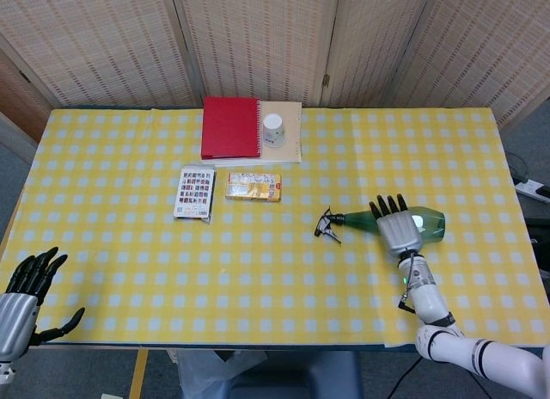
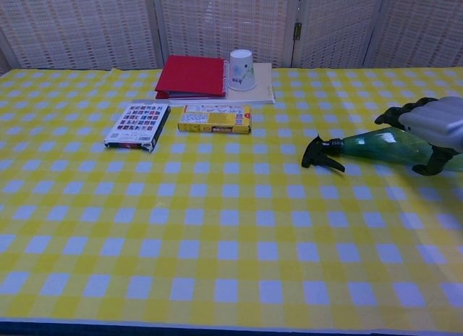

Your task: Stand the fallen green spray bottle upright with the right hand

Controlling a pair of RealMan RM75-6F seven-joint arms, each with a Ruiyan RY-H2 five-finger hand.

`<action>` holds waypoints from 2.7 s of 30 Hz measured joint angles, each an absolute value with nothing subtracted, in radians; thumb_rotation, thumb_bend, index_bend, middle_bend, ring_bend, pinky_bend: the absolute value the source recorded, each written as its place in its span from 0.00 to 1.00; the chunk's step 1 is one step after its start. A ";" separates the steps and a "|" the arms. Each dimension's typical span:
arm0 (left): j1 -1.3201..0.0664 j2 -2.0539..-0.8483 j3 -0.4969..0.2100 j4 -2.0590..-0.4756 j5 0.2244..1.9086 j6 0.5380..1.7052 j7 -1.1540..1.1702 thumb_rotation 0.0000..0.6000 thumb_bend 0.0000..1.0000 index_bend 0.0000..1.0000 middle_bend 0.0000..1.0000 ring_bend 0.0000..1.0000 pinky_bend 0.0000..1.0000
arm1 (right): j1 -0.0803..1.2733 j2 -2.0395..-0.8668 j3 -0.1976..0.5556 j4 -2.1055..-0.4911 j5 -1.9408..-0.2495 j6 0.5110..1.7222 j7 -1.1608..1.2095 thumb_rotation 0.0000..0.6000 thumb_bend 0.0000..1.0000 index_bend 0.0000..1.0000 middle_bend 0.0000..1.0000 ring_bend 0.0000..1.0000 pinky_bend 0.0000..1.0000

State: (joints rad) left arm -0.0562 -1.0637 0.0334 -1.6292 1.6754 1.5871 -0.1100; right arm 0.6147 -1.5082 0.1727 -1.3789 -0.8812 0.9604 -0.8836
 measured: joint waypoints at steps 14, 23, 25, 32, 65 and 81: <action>-0.058 -1.064 0.034 -1.628 1.678 1.582 -0.106 0.55 0.34 0.00 0.01 0.06 0.00 | 0.644 -1.573 0.150 -1.279 -0.940 0.980 -0.792 1.00 0.38 0.39 0.36 0.24 0.02; -0.058 -1.064 0.034 -1.626 1.679 1.582 -0.105 0.55 0.34 0.00 0.01 0.06 0.00 | 0.641 -1.590 0.160 -1.257 -1.029 1.022 -0.645 1.00 0.38 0.59 0.53 0.42 0.32; -0.059 -1.066 0.035 -1.627 1.678 1.577 -0.100 0.55 0.34 0.00 0.01 0.06 0.00 | 0.634 -1.586 0.169 -1.265 -1.058 1.041 -0.570 1.00 0.38 0.60 0.54 0.44 0.36; -0.071 -1.068 0.040 -1.628 1.683 1.553 -0.097 0.55 0.34 0.00 0.01 0.06 0.00 | 0.601 -1.568 0.235 -1.315 -1.136 1.125 -0.250 1.00 0.38 0.61 0.55 0.47 0.41; -0.075 -1.067 0.047 -1.632 1.687 1.550 -0.106 0.55 0.34 0.00 0.01 0.06 0.00 | 0.378 -1.719 0.249 -1.051 -1.376 1.291 0.931 1.00 0.38 0.61 0.51 0.45 0.38; -0.071 -1.086 0.041 -1.615 1.705 1.580 -0.102 0.55 0.35 0.00 0.07 0.09 0.00 | 0.319 -1.703 0.126 -0.959 -1.512 1.399 1.005 1.00 0.38 0.04 0.18 0.22 0.13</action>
State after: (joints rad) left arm -0.0711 -1.0859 0.0408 -1.6148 1.7050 1.5799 -0.1017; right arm 0.3189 -1.7028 0.1258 -0.9587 -1.5118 1.3990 1.0049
